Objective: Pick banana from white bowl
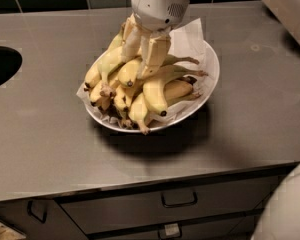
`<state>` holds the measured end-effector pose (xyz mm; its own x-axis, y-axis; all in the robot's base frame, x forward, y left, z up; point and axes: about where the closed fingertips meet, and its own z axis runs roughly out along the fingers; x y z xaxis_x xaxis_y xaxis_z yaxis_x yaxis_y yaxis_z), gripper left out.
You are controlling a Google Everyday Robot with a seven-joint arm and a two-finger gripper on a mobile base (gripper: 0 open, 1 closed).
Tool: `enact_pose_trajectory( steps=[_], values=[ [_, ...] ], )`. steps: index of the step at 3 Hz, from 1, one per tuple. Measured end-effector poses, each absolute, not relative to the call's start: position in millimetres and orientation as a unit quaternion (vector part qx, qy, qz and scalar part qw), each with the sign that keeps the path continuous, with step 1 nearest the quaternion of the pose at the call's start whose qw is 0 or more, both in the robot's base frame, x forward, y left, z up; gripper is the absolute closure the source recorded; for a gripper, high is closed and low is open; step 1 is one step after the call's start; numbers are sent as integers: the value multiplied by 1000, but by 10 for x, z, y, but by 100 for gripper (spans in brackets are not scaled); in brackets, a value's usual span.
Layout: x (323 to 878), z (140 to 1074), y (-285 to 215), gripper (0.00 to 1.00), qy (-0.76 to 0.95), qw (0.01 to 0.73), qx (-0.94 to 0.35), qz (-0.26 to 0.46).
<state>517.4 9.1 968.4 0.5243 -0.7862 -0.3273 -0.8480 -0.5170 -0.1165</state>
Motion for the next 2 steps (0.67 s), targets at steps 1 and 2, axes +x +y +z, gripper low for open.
enact_pose_trajectory(
  steps=[1,2],
  values=[
    [5174,9684,91,87,473,132,-863,117],
    [5175,9684,92,100,473,132,-863,117]
  ],
)
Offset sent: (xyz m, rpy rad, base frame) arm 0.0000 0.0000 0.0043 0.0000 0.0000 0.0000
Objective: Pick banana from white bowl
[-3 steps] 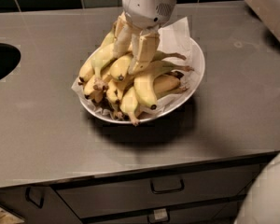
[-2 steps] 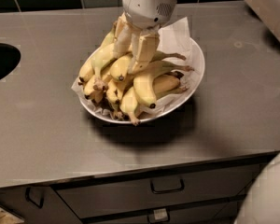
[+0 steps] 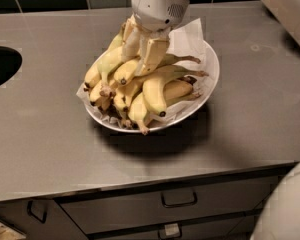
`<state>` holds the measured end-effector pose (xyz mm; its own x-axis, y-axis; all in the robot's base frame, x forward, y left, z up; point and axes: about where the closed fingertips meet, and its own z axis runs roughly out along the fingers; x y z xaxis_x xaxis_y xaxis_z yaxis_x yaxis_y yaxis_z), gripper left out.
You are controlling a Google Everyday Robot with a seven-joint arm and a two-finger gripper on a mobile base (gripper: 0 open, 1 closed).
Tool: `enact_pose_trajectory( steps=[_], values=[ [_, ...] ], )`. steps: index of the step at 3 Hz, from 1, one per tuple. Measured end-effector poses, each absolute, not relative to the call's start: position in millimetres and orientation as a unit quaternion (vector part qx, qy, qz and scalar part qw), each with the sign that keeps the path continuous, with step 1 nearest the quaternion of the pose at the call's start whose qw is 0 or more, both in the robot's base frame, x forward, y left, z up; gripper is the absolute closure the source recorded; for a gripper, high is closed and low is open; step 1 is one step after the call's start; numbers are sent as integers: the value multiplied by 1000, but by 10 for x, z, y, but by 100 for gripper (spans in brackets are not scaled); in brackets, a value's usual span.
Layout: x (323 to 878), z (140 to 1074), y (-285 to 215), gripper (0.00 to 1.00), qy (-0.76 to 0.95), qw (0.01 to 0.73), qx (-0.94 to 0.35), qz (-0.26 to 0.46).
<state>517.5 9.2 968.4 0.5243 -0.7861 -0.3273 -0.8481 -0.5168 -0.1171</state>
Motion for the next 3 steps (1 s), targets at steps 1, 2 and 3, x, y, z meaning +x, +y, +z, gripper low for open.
enact_pose_trajectory(
  steps=[1,2,3],
  values=[
    [5175,9684,93,100,473,132,-863,117],
    [5188,9779,122,100,479,158,-858,99],
    [5120,9941,106,100,486,169,-854,75]
  ],
)
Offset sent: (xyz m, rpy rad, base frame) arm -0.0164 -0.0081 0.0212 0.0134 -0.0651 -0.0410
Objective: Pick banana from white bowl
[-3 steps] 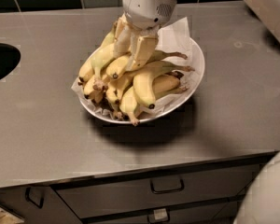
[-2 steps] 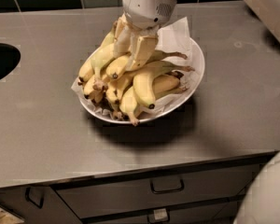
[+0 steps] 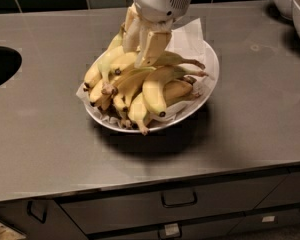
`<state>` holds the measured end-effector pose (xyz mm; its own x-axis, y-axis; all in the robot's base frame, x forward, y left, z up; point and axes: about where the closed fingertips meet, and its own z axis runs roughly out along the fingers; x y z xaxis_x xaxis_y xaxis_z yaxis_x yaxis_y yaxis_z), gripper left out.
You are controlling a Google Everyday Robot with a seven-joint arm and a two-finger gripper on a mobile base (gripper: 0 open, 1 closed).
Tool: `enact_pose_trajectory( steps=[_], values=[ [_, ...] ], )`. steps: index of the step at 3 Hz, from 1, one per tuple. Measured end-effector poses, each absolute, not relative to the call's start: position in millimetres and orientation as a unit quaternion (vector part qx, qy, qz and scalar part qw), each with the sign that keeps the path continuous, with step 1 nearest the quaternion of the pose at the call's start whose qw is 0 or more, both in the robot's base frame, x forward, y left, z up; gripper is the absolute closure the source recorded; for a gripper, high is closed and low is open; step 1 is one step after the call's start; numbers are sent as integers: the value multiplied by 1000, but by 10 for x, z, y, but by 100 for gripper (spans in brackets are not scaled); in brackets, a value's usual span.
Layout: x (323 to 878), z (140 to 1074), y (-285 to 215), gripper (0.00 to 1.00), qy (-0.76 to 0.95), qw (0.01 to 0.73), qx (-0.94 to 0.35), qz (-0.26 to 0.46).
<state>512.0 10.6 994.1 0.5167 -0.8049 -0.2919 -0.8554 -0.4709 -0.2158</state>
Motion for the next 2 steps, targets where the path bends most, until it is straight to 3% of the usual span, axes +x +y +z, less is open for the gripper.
enact_pose_trajectory(
  steps=[2],
  values=[
    [5058,10185,80,100,495,176,-850,38]
  ],
)
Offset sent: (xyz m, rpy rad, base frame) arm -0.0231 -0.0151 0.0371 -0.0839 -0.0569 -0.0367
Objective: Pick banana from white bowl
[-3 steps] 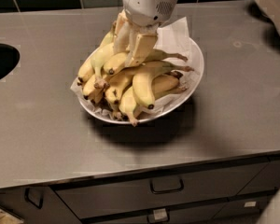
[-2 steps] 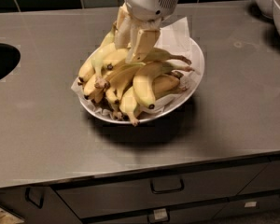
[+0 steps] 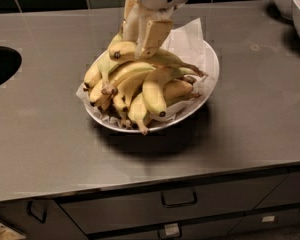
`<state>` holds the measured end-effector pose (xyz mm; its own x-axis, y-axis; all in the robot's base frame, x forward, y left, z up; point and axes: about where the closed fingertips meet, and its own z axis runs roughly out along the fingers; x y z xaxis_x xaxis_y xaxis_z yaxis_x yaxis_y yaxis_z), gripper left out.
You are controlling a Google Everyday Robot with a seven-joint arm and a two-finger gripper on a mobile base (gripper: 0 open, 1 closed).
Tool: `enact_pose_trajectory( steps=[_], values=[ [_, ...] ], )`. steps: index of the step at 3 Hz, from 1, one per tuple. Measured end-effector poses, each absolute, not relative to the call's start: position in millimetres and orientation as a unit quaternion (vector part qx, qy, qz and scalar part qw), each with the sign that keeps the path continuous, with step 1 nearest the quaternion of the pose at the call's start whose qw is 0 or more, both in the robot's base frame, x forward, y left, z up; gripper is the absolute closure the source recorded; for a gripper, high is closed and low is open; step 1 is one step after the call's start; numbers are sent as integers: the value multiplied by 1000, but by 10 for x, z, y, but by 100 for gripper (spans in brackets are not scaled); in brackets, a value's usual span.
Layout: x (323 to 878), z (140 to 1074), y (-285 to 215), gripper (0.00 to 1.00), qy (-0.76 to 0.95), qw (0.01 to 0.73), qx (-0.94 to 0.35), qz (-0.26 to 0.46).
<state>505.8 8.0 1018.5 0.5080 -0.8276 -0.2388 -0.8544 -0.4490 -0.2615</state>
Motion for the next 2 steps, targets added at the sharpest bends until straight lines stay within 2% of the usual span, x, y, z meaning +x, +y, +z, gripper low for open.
enact_pose_trajectory(
  steps=[2],
  values=[
    [5074,10613,322,100,486,186,-854,-21]
  ],
)
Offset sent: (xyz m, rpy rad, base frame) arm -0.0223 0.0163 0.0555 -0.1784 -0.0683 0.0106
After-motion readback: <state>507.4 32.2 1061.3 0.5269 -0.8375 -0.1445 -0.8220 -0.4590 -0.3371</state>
